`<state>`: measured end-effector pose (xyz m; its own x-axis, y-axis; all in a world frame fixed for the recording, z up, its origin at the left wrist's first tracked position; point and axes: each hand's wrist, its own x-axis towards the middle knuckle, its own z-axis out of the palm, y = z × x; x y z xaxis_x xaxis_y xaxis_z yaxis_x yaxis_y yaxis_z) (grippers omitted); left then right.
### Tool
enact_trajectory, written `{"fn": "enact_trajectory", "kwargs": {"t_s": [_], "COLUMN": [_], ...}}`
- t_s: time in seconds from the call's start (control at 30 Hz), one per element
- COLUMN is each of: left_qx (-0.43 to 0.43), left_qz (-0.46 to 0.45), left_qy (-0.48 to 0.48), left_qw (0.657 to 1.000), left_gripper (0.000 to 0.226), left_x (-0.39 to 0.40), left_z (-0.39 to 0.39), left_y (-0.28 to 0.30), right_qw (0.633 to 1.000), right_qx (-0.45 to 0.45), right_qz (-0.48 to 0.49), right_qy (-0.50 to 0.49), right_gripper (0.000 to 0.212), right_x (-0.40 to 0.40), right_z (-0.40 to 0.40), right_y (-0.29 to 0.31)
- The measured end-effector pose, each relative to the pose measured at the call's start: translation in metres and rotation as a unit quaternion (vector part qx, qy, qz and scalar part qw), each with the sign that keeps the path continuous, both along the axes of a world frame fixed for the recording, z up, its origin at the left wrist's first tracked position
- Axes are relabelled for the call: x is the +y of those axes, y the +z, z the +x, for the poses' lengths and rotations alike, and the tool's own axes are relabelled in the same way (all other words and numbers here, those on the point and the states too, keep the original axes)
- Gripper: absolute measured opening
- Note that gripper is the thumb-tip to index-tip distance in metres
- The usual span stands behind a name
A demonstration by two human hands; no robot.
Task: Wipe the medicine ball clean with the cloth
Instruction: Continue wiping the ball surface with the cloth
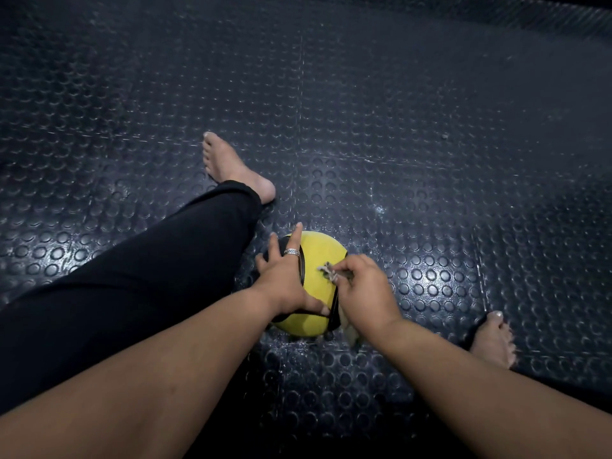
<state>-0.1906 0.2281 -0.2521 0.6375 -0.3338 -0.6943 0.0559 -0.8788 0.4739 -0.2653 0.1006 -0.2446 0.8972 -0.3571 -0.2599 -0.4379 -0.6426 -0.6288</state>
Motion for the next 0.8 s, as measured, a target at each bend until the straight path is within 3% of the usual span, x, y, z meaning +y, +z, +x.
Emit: {"fn": "enact_trajectory", "kwargs": {"t_s": [0.23, 0.3, 0.37, 0.47, 0.53, 0.6, 0.67, 0.73, 0.8], "left_qx": [-0.020, -0.029, -0.032, -0.036, -0.035, -0.033, -0.034, -0.033, -0.034], "left_qz": [-0.015, -0.021, -0.031, -0.038, -0.035, -0.033, -0.027, -0.020, -0.018], "left_qy": [-0.036, -0.032, -0.027, -0.022, -0.024, -0.024, -0.029, -0.034, -0.034], "left_qw": [0.999, 0.999, 0.999, 0.998, 0.998, 0.999, 0.999, 0.999, 0.999], "left_gripper": [0.145, 0.139, 0.135, 0.133, 0.134, 0.134, 0.134, 0.134, 0.134], "left_x": [0.003, 0.003, 0.001, 0.003, 0.006, 0.006, 0.002, 0.000, 0.001], "left_z": [0.008, 0.006, 0.002, 0.002, 0.008, 0.010, 0.009, 0.006, 0.007], "left_y": [-0.004, -0.006, -0.009, -0.008, -0.009, -0.009, -0.010, -0.009, -0.010], "right_qw": [0.996, 0.999, 0.995, 0.956, 0.917, 0.891, 0.930, 0.984, 0.996], "right_qx": [0.040, 0.016, -0.050, -0.131, -0.136, -0.139, -0.109, -0.060, -0.029], "right_qz": [0.063, 0.019, -0.050, -0.097, -0.129, -0.159, -0.136, -0.079, -0.063], "right_qy": [-0.050, -0.024, 0.068, 0.243, 0.353, 0.401, 0.324, 0.146, 0.062], "right_gripper": [0.004, 0.005, 0.007, 0.014, 0.022, 0.023, 0.016, 0.012, 0.011], "right_x": [-0.011, -0.010, -0.012, -0.023, -0.032, -0.042, -0.043, -0.036, -0.027], "right_z": [0.019, 0.014, 0.003, -0.009, -0.004, 0.006, 0.011, 0.015, 0.014], "right_y": [0.001, -0.004, -0.009, -0.011, -0.008, -0.008, -0.010, -0.011, -0.012]}}
